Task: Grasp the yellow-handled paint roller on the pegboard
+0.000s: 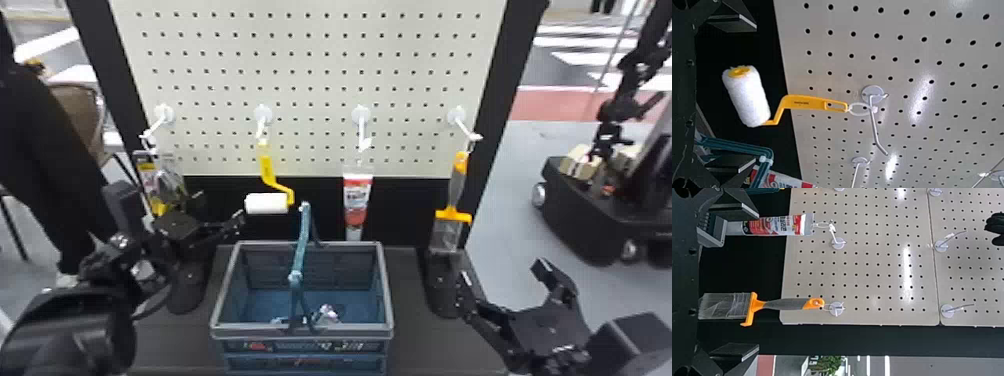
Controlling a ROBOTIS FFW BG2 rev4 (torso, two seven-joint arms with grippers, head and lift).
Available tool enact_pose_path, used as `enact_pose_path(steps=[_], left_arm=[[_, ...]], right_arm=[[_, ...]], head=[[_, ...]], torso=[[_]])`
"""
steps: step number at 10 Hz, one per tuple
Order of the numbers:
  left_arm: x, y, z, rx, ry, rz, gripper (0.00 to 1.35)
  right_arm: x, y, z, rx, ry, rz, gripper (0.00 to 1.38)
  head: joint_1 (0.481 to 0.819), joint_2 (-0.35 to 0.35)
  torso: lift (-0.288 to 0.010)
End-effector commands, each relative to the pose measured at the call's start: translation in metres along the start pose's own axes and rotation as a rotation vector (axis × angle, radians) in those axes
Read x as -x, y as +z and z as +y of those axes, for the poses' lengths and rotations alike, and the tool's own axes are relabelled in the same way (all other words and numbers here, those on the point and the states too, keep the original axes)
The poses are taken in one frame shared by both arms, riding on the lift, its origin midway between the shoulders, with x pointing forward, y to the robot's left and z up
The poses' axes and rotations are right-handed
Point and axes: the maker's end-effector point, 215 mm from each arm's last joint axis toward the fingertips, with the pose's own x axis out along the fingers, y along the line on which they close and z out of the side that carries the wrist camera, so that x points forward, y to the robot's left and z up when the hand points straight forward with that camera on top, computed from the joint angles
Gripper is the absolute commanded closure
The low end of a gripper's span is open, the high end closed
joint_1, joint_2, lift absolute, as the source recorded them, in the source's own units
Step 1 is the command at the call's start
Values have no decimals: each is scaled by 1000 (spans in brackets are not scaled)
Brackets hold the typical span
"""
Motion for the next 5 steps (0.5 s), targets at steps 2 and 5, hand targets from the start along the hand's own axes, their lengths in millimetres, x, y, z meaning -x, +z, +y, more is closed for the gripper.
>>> enact_pose_path(steps=[2, 5], left_arm=[[-14, 9, 1, -49, -22, 37, 128], [-27, 19, 3, -60, -50, 45, 131]], right_arm=[[-1, 0, 7, -11, 14, -1, 125], [-6, 6, 14, -15, 36, -17, 125]], head=[[549, 0], [549, 0]], torso=[[-100], [-100]])
